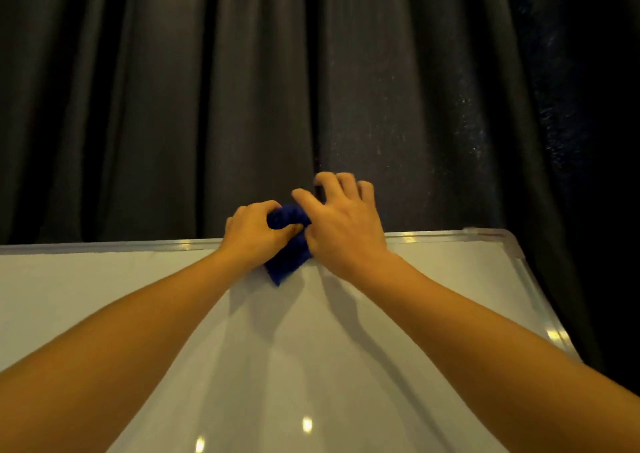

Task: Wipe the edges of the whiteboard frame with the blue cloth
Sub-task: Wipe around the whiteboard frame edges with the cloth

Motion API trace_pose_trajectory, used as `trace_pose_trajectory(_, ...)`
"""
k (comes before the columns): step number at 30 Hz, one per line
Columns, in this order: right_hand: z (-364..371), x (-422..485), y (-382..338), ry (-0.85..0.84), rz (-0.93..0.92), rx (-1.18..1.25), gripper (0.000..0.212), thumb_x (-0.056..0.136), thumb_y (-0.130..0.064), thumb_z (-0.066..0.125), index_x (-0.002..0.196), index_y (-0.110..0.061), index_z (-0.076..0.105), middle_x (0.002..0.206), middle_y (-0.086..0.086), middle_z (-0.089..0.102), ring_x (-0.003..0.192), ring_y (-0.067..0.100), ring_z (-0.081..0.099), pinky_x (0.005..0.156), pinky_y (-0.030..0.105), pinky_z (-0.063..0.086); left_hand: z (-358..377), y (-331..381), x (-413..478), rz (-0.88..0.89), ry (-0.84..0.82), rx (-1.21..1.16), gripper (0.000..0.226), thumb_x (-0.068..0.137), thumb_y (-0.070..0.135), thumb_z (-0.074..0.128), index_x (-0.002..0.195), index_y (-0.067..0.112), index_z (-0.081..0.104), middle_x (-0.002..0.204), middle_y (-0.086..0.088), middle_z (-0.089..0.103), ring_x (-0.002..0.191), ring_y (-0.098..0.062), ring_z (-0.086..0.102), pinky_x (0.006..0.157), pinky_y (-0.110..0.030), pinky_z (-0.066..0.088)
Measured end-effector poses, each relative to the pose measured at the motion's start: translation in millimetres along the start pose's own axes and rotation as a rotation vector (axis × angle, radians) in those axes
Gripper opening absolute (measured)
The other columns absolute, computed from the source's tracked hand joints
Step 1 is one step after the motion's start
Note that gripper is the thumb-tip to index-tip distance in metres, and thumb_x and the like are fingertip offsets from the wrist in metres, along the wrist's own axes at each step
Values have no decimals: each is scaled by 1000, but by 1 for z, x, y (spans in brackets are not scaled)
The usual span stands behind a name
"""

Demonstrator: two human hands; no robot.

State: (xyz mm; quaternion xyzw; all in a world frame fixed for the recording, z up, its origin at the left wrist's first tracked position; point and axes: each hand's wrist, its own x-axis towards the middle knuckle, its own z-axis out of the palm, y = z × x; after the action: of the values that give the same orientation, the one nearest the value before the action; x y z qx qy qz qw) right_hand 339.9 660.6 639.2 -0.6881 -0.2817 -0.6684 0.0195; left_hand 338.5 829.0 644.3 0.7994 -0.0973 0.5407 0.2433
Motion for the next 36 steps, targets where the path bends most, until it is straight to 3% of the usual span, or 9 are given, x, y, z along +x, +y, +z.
trace_pose_trajectory(3,25,-15,-44,-284,30,201,65,95,-54,32,155,-31,22,160,17,23,148,36,15,118,53,9,-7,-26,-7,70,-123,-9,32,82,56,55,97,30,65,88,0,72,84,-25,65,76,-43,52)
trace_pose_trajectory(6,48,-44,-38,-366,-15,86,78,89,-78,20,154,-43,-7,166,8,-7,150,32,-16,119,52,-11,-13,-62,-17,239,-138,265,39,92,62,38,91,26,54,87,0,67,80,-26,61,71,-39,41)
trace_pose_trajectory(8,47,-54,-12,-352,54,18,83,83,-84,16,153,-45,-7,166,4,-10,150,31,-18,119,49,-15,-17,-84,-20,254,-141,363,43,92,64,32,96,26,53,95,1,63,82,-20,55,77,-37,39)
trace_pose_trajectory(13,30,-55,21,-438,521,-50,93,68,-94,1,151,-51,-2,165,-1,-14,148,34,-22,115,53,-19,-9,-100,-24,267,-105,390,50,89,69,28,107,27,48,101,3,52,92,-15,43,97,-42,36)
trace_pose_trajectory(20,63,-35,-74,-420,109,94,78,79,-88,1,148,-54,-9,163,-16,-15,146,26,-30,112,51,-27,-17,-112,-22,339,-100,494,74,70,86,15,103,25,43,99,0,49,86,-19,38,82,-39,31)
trace_pose_trajectory(24,40,-52,-4,-388,306,-76,74,78,-89,9,142,-62,-15,162,-15,-21,146,31,-28,114,56,-21,-8,-107,-25,295,-112,517,92,66,92,15,118,22,45,113,-5,51,100,-24,45,95,-44,35)
trace_pose_trajectory(27,35,-50,-4,-381,490,-117,83,74,-92,11,147,-58,-6,164,-10,-19,146,37,-26,113,62,-18,-4,-96,-25,275,-107,540,104,64,94,13,127,17,44,124,-13,51,111,-31,46,100,-49,33)
trace_pose_trajectory(33,55,-45,-54,-415,238,-36,82,76,-91,5,148,-54,-7,165,-9,-14,146,34,-27,111,61,-22,-10,-98,-32,295,-37,513,114,58,98,5,116,11,50,114,-20,55,103,-36,49,91,-48,36)
trace_pose_trajectory(36,34,-55,-11,-406,322,-105,76,81,-87,15,148,-57,-3,165,-6,-14,147,36,-23,114,62,-15,-15,-106,-31,289,-37,506,112,60,98,10,118,12,50,113,-19,55,102,-36,48,93,-49,37)
